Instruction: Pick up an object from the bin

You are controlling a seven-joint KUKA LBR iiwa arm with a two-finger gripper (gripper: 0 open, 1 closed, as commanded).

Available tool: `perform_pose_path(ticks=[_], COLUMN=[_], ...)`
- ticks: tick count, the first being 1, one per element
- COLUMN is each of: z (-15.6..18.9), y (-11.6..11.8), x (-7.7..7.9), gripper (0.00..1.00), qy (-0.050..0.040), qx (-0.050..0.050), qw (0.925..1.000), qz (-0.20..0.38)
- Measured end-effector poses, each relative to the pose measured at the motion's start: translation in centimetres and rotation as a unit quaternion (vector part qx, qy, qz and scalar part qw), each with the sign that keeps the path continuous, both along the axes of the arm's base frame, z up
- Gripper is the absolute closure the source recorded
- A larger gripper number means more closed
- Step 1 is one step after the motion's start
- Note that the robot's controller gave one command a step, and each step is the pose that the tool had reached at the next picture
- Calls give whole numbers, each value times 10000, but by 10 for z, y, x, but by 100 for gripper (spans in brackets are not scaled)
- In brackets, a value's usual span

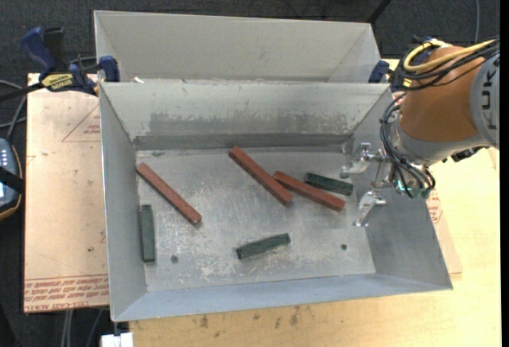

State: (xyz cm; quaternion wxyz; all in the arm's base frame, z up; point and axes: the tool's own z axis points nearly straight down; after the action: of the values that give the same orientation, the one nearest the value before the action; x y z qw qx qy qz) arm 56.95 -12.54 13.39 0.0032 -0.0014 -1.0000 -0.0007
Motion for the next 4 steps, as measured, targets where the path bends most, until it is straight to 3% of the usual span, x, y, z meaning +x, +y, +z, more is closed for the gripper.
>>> perform_pose_path(ticks=[1, 2, 3, 4], z=[4, 4, 4, -58], y=[1, 1, 1, -2], x=[2, 2, 2, 36], gripper=[100, 0, 0, 100], qy=[-37, -37, -37, -75], qx=[-5, -5, -5, -7], qw=[10000, 10000, 10000, 9978], qz=[17, 19, 20, -658])
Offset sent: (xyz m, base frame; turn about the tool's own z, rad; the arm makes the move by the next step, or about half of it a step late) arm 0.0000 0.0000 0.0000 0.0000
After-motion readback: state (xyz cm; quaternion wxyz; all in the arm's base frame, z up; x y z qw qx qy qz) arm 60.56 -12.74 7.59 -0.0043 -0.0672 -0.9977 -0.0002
